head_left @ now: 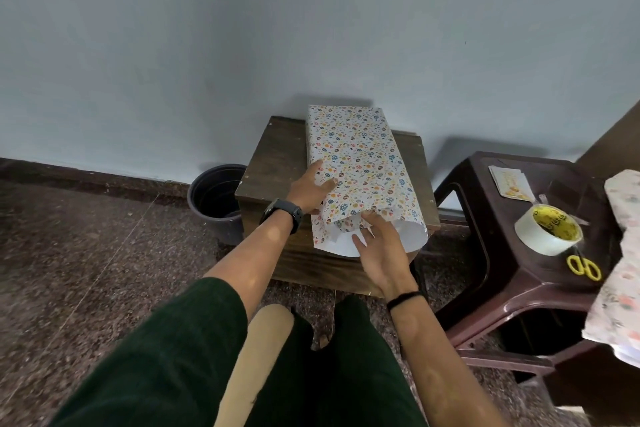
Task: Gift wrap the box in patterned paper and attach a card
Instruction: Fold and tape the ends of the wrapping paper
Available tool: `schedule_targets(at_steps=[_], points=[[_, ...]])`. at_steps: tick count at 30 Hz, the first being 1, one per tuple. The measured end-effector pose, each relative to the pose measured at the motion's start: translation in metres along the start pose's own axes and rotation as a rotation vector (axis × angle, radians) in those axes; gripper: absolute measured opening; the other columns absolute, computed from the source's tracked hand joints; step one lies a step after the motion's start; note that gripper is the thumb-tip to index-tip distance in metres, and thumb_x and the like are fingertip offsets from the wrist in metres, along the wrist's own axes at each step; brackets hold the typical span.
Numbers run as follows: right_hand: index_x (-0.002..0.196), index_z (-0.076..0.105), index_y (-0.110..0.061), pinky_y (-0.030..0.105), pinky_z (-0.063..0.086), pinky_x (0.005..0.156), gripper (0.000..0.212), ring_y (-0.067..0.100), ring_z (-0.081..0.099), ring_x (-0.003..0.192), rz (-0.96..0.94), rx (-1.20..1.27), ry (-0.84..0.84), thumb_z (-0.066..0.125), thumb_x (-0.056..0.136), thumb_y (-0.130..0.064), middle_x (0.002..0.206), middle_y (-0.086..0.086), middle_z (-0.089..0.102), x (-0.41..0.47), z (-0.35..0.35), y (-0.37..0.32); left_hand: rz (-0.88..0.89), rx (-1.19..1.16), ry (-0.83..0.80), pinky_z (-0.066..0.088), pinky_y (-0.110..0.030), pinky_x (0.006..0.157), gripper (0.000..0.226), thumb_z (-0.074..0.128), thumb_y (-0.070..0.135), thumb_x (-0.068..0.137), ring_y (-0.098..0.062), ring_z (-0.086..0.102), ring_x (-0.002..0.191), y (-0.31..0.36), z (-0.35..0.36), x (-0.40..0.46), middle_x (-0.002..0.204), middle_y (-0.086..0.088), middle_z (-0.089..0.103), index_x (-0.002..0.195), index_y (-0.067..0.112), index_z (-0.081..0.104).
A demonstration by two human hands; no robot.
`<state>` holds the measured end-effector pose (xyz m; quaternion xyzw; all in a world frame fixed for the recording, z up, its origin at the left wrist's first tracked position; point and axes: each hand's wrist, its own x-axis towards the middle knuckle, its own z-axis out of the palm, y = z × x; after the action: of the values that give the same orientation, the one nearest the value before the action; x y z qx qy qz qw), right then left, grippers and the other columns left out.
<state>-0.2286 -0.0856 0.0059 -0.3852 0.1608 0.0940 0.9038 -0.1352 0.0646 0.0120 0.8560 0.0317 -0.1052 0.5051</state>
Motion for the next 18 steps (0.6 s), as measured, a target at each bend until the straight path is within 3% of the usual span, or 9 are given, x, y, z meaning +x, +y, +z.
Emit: schedule_targets(at_steps=[3, 6, 8, 10, 12, 15, 18], points=[[0.106, 0.060, -0.022, 0.036, 0.034, 0.106, 0.027, 0.020, 0.053, 0.112, 0.018, 0.031, -0.060, 0.065, 0.079, -0.025, 0.111, -0.002, 0.060, 0.000, 0.007, 0.000, -0.001, -0.081, 0.022, 0.032, -0.035, 0.109, 0.066, 0.048, 0.044, 0.096, -0.024, 0.030, 0.140, -0.001, 0.004, -0.005, 0.156, -0.001, 0.023, 0.151, 0.030, 0.015], [0.134, 0.047, -0.018, 0.038, 0.030, 0.111, 0.058, 0.015, 0.051, 0.113, -0.011, -0.056, -0.023, 0.068, 0.080, -0.028, 0.112, -0.010, 0.058, 0.003, 0.015, 0.002, -0.052, -0.131, 0.049, 0.030, -0.042, 0.112, 0.072, 0.045, 0.046, 0.097, -0.028, 0.038, 0.136, -0.005, 0.009, -0.010, 0.153, -0.004, 0.030, 0.151, 0.031, 0.000], [0.128, 0.051, -0.007, 0.036, 0.040, 0.104, 0.043, 0.015, 0.058, 0.099, -0.037, -0.026, 0.007, 0.064, 0.087, -0.015, 0.104, -0.005, 0.060, 0.002, 0.022, 0.004, -0.095, -0.178, 0.078, 0.033, -0.043, 0.110, 0.073, 0.044, 0.047, 0.096, -0.030, 0.043, 0.132, -0.008, 0.013, -0.014, 0.150, -0.008, 0.037, 0.151, 0.028, -0.001], [0.114, 0.054, -0.005, 0.031, 0.048, 0.090, 0.022, 0.014, 0.059, 0.083, -0.026, -0.022, 0.058, 0.057, 0.092, -0.007, 0.094, -0.001, 0.061, 0.001, 0.028, 0.004, -0.119, -0.248, 0.126, 0.037, -0.041, 0.106, 0.069, 0.044, 0.049, 0.096, -0.029, 0.046, 0.128, -0.010, 0.017, -0.019, 0.146, -0.009, 0.041, 0.149, 0.021, 0.011], [0.108, 0.054, -0.009, 0.029, 0.049, 0.080, 0.013, 0.016, 0.058, 0.079, -0.023, -0.038, 0.079, 0.053, 0.094, -0.009, 0.092, 0.003, 0.060, 0.004, 0.031, 0.004, -0.142, -0.287, 0.151, 0.043, -0.037, 0.098, 0.055, 0.042, 0.049, 0.096, -0.025, 0.053, 0.118, -0.012, 0.020, -0.022, 0.136, -0.010, 0.049, 0.138, 0.016, 0.029], [0.107, 0.055, -0.014, 0.031, 0.049, 0.080, 0.014, 0.021, 0.058, 0.087, 0.009, -0.035, 0.067, 0.056, 0.093, -0.015, 0.099, 0.006, 0.060, 0.008, 0.034, 0.004, -0.136, -0.282, 0.141, 0.045, -0.038, 0.095, 0.043, 0.034, 0.051, 0.097, -0.022, 0.056, 0.109, -0.018, 0.027, -0.024, 0.124, -0.008, 0.057, 0.120, 0.016, 0.045], [0.123, 0.053, -0.007, 0.032, 0.042, 0.089, 0.038, 0.022, 0.053, 0.099, 0.025, -0.180, 0.077, 0.063, 0.088, -0.019, 0.121, 0.007, 0.058, 0.015, 0.032, 0.008, -0.136, -0.349, 0.131, 0.042, -0.046, 0.102, 0.036, 0.030, 0.050, 0.099, -0.023, 0.054, 0.113, -0.024, 0.034, -0.028, 0.124, -0.006, 0.056, 0.112, 0.022, 0.048]])
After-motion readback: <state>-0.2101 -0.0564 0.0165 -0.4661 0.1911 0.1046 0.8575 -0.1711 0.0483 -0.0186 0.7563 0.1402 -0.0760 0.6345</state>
